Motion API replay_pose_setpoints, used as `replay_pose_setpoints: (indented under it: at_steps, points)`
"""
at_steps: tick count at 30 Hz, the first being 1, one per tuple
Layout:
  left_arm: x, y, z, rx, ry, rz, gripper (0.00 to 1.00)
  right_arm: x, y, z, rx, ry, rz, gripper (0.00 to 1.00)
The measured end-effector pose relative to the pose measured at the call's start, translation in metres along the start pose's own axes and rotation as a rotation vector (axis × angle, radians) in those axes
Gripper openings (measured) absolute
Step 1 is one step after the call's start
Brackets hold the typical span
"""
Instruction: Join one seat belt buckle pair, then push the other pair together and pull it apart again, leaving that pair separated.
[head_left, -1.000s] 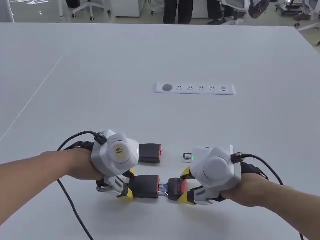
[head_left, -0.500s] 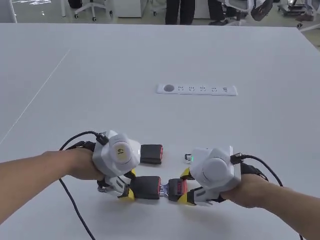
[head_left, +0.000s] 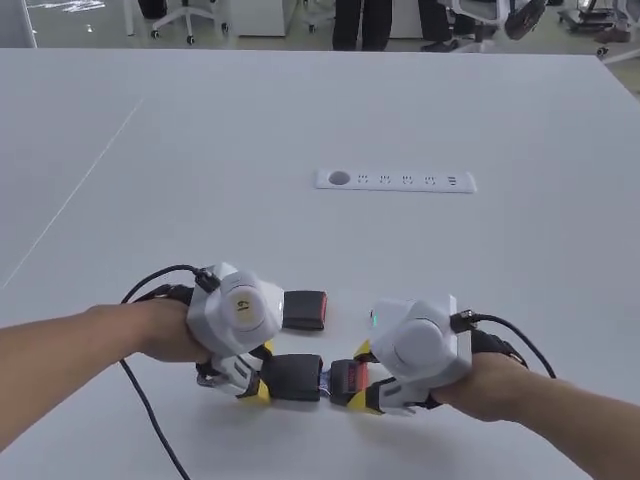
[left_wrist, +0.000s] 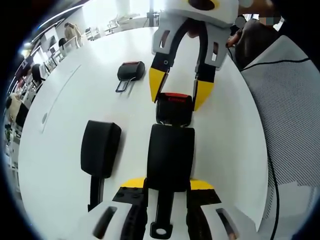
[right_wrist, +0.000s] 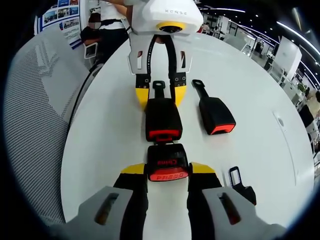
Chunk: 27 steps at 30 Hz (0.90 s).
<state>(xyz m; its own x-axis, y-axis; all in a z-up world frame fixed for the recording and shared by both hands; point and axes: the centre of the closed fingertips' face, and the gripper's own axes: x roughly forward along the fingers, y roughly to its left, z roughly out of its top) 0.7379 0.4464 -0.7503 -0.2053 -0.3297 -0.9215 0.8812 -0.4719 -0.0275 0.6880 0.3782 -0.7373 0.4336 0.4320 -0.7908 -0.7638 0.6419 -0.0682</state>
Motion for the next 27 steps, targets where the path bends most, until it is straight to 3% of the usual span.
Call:
replay_pose_setpoints:
  at_steps: [7, 8, 18, 22, 27]
  points:
    - [0.0005, 0.0003, 0.0007, 0.001, 0.006, -0.001, 0.29, 0.0047, -0.0015, 0.0068, -0.001, -0.003, -0.006, 0.26]
    - [0.0020, -0.0007, 0.0013, 0.011, 0.008, -0.009, 0.29, 0.0049, 0.0006, 0.0014, 0.007, 0.029, -0.003, 0.26]
    - [0.0008, 0.0003, 0.0001, -0.018, 0.002, -0.004, 0.29, 0.0062, 0.0023, 0.0018, -0.001, 0.018, -0.010, 0.27]
    - [0.0006, 0.0008, -0.0001, -0.003, 0.009, -0.004, 0.29, 0.0051, 0.0029, 0.0013, -0.014, 0.022, -0.010, 0.27]
    - [-0.0001, 0.0010, -0.0022, 0.000, -0.011, -0.010, 0.29, 0.0003, 0.0026, 0.0005, -0.019, -0.010, -0.005, 0.26]
